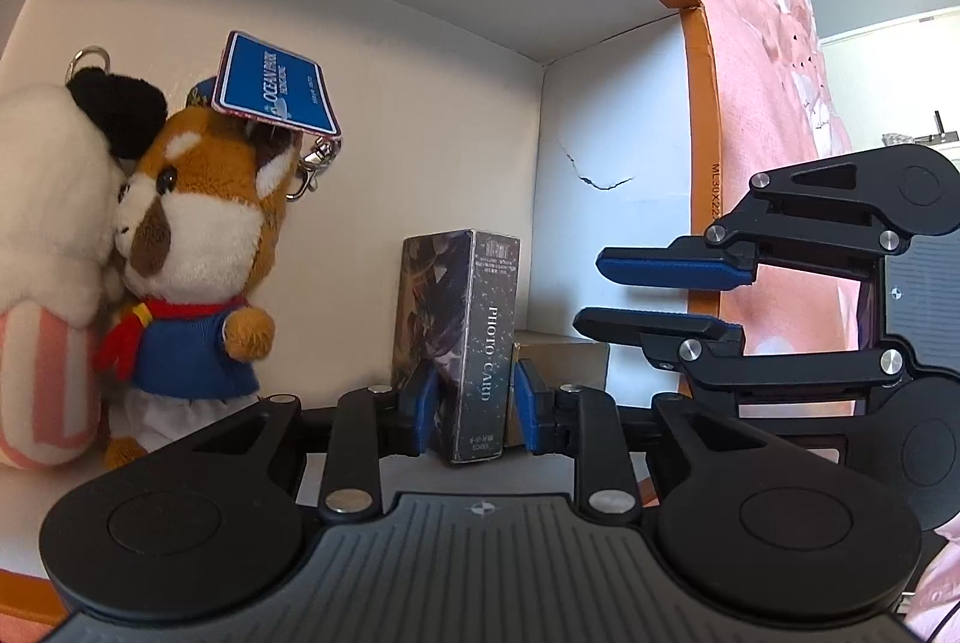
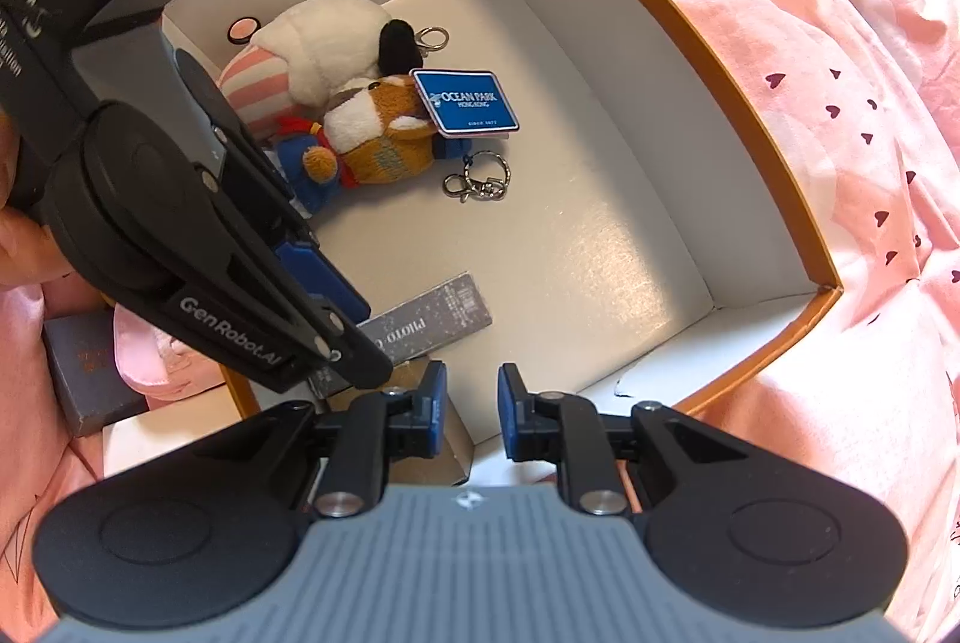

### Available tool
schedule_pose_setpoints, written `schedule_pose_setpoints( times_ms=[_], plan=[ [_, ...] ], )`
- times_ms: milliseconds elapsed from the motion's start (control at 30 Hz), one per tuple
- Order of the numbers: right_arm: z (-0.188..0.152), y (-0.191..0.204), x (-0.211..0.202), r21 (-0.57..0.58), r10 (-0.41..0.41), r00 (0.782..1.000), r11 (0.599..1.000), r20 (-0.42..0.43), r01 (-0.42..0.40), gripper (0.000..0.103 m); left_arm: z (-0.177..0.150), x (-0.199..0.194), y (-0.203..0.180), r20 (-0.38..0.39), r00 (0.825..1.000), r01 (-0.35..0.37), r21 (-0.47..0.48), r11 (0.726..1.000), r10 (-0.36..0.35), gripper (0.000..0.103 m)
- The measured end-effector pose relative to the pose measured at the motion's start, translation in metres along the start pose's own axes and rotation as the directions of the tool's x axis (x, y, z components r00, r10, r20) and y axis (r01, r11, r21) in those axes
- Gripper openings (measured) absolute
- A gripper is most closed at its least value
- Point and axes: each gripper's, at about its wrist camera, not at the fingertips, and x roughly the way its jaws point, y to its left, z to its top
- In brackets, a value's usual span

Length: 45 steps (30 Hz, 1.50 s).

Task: Organize objects
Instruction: 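Open both grippers to set the boxes down inside the shoebox, then grasp the dark grey item with the left gripper while the right grasps the white box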

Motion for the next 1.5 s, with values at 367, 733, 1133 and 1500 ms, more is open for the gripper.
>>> schedule_pose_setpoints(
  times_ms=[367,733,1133,1500],
  plan=[
    [-0.002,0.008,-0.005,0.013,-0.016,0.999,1.000,0.028,0.015,0.020,-0.005,-0.034,-0.023,0.065,0.998,-0.016,0.139,0.990,0.007,0.028],
    [-0.019,0.043,-0.053,0.306,-0.072,0.969,0.952,0.235,-0.004,0.021,-0.052,-0.129,-0.020,0.158,0.987,-0.060,0.376,0.925,-0.001,0.028],
    [-0.093,0.106,-0.027,0.707,-0.057,0.959,0.688,0.277,-0.164,0.028,-0.095,-0.128,0.039,0.090,0.995,-0.081,0.337,0.938,0.054,0.030],
    [-0.147,0.144,0.014,0.888,-0.096,0.971,0.432,0.218,-0.157,0.039,-0.140,-0.094,0.028,-0.158,0.986,0.041,0.515,0.856,0.048,0.043]
  ],
)
